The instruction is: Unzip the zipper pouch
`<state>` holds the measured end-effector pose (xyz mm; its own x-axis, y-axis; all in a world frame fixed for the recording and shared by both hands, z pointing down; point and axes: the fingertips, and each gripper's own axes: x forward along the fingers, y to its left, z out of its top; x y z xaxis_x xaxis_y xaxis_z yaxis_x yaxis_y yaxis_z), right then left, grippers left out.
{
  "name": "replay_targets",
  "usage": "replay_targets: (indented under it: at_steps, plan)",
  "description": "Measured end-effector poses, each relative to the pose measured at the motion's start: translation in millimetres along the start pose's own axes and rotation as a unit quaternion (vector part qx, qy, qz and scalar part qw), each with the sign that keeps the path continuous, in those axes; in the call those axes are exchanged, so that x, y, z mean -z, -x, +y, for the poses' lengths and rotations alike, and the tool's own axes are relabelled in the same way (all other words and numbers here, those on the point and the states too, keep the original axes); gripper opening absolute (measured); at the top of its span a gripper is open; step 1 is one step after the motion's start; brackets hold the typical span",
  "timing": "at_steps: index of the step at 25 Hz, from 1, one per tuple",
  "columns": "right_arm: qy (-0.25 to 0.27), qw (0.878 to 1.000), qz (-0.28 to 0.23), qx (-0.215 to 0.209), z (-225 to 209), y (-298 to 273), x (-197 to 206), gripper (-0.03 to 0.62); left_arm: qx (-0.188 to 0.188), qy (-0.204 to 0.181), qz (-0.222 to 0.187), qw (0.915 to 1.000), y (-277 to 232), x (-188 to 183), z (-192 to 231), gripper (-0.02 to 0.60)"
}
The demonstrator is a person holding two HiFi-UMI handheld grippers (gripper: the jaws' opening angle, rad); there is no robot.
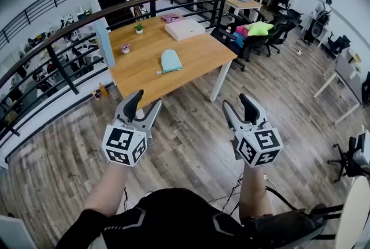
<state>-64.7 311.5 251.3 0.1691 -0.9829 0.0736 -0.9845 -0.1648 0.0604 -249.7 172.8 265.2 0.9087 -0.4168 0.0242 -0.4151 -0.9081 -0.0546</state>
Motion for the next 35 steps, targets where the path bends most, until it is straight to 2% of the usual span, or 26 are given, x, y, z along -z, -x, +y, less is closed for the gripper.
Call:
replay_targets:
  at_steps: [11,18,25,29,35]
  plan:
    - [-0.01,1.0,-0.004,-0.017,-49,6,13,0.252,-0.011,-0.011,0.003,0.9999,-39,7,-33,0.236]
    - [-0.016,0.999,0.001,-0.027,-64,-15,25,0.252,-0.008,-0.011,0.016,0.9998,-70,19,-25,0.236]
    - [0.003,1.0,0.012,-0.018,-77,-78,20,0.244,0.004,-0.008,0.004,1.0,-123,22,20,0.236]
    - [0.014,1.0,0.019,-0.018,-89,-132,17,0.245,0.01,0.001,-0.004,0.9999,-167,24,55,0.236]
    - [0.019,0.999,0.019,-0.025,-99,-213,5,0.245,0.012,-0.007,-0.004,0.9999,-220,18,113,0.238]
